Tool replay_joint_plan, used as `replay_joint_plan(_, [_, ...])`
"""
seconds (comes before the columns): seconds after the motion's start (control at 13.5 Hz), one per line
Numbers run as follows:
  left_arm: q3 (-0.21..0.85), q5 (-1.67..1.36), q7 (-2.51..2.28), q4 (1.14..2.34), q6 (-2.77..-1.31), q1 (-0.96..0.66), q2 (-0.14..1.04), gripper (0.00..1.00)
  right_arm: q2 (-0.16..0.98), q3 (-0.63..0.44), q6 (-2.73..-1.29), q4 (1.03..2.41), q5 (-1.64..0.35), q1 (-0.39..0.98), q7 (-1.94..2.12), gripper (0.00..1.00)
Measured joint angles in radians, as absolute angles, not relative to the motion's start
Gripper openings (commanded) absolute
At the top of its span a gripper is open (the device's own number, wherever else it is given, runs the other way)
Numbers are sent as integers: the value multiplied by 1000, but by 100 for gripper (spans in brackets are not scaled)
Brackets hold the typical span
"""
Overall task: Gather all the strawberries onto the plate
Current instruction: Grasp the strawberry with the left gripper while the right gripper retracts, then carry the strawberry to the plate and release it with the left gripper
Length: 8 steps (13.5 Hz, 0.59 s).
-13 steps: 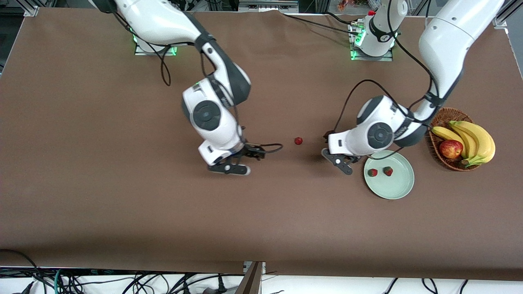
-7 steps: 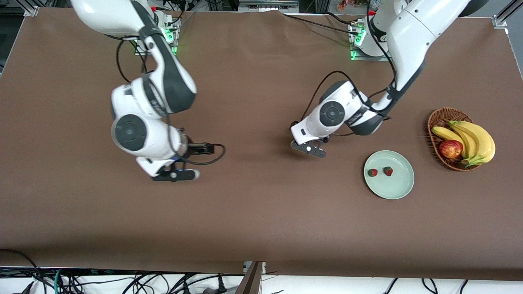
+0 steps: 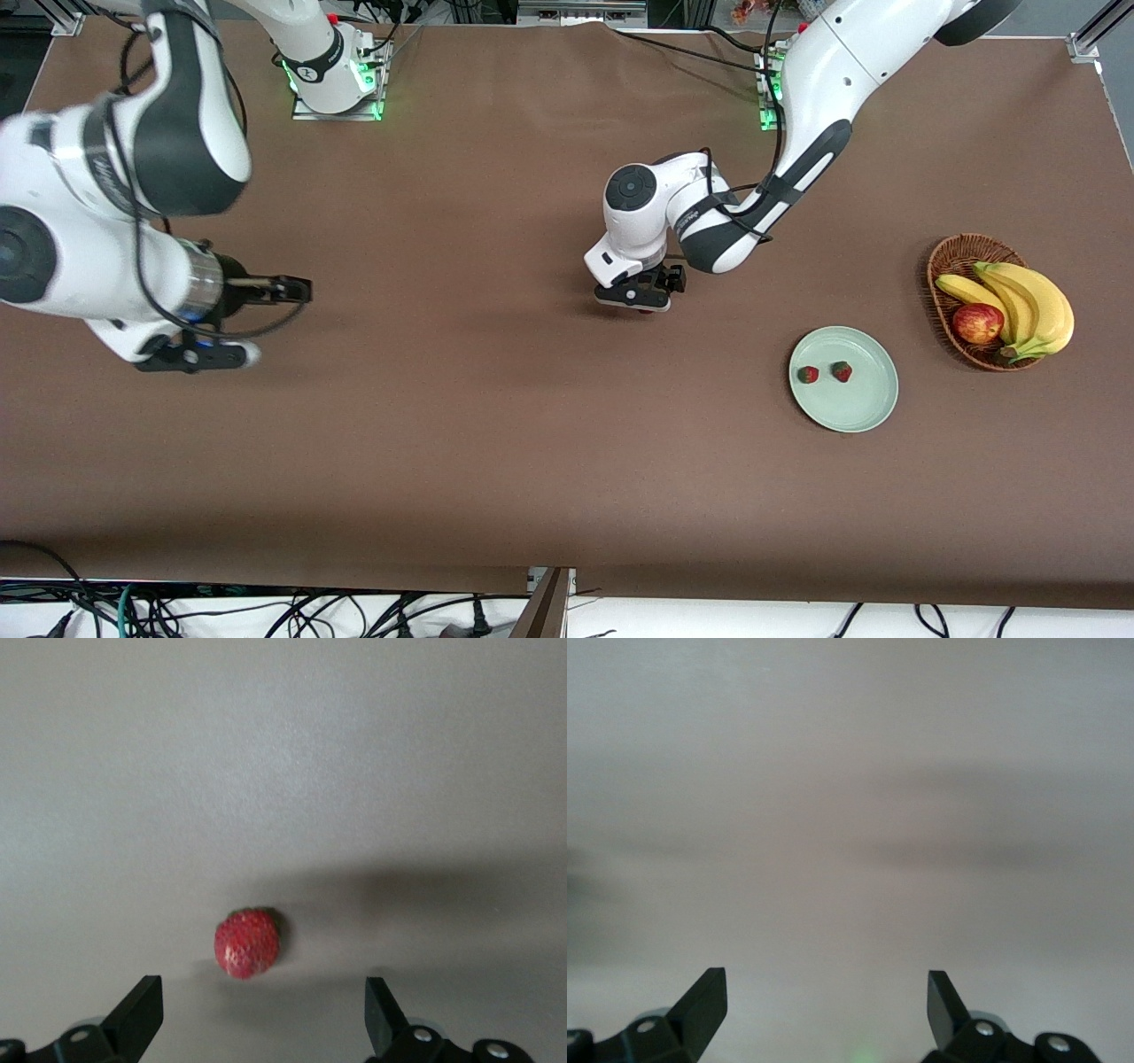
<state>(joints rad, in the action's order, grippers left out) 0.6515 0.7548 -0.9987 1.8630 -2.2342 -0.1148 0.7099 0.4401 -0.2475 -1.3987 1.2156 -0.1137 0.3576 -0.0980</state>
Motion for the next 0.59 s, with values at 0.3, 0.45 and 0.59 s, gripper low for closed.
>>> replay_joint_plan(0.3, [635,781,-1001,1863,-2283,-111,728,46,287,-135,-1327,1248,-33,246,-98,100])
replay_joint_plan(0.45, [629,781,-1001,1863,-2298,-111,732,11,209,-47,-1320,1319,-15,162,-98,100])
replay_joint_plan(0.59, [628,782,-999,1862,-2299,-110,732,5,137,-14,-1315,1373,10,123,-98,100])
